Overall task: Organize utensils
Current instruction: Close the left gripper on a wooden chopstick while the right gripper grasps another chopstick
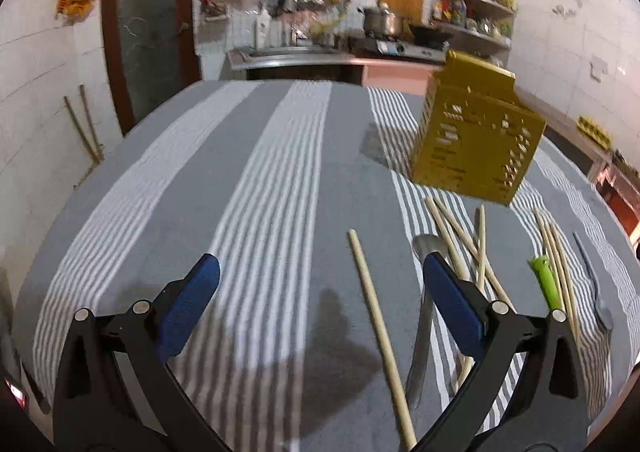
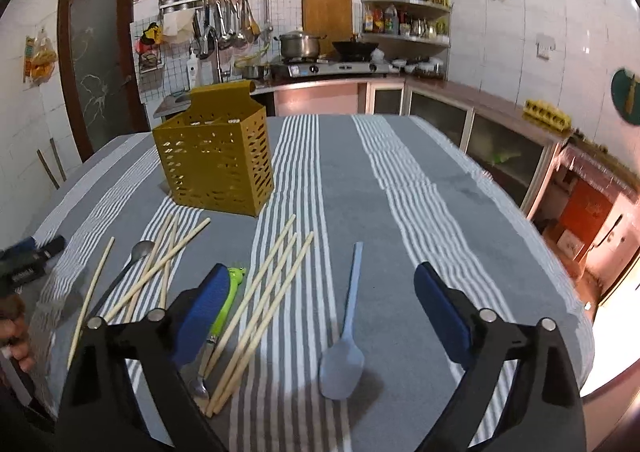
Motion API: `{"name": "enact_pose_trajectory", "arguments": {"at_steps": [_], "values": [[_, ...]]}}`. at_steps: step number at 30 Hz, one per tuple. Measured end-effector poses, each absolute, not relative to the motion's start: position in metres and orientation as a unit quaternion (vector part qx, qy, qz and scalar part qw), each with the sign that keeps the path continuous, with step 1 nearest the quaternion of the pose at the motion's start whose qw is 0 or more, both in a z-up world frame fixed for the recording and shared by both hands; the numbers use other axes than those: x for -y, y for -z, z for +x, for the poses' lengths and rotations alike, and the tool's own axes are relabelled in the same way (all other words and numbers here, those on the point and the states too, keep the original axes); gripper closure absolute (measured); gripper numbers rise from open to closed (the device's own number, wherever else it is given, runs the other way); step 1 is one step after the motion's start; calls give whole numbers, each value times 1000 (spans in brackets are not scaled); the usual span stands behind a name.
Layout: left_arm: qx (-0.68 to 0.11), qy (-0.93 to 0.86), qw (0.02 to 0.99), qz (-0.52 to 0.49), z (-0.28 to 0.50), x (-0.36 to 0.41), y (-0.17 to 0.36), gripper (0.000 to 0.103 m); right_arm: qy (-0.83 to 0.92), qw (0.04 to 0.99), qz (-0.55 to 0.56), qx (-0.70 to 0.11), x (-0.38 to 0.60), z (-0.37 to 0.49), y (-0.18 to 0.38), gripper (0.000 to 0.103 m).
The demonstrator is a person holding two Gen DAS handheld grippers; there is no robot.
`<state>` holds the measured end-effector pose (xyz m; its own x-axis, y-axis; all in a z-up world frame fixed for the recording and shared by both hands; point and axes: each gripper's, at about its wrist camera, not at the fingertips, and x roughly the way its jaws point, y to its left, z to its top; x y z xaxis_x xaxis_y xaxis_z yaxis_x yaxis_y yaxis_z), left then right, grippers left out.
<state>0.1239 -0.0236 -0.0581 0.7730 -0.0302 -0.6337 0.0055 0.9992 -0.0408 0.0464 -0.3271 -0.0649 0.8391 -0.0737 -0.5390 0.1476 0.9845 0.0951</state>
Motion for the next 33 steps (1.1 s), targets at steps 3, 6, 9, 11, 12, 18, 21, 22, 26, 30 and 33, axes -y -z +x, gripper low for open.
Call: {"name": "enact_pose_trajectory", "arguments": {"at_steps": [3,6,9,11,12,18,21,22,26,30,33], "values": [[-363,10,932,-9,141,30,69,9,56,956,57,-281,323,55,69,13],[-393,12,919,0,157,36,79,19,51,953,47,-294,322,69,75,17],[-415,4,910,17,170,43,86,24,49,946,51,-316,326,90,84,21],[-425,3,905,15,176,43,88,30,43,938,63,-337,330,106,91,31],[-427,3,904,17,178,44,89,30,43,934,65,-348,330,113,95,32],[-454,20,891,15,189,47,103,49,47,918,68,-388,329,145,116,42],[-450,26,892,14,189,45,104,62,54,908,62,-412,327,159,127,49],[-451,28,892,14,189,44,104,67,55,906,63,-415,327,161,129,52],[-454,35,890,19,193,44,105,73,51,900,61,-429,326,168,135,68],[-457,47,888,30,201,52,107,84,41,892,62,-446,322,177,136,75],[-461,66,884,37,205,63,106,96,39,887,54,-456,320,181,138,79]]}}
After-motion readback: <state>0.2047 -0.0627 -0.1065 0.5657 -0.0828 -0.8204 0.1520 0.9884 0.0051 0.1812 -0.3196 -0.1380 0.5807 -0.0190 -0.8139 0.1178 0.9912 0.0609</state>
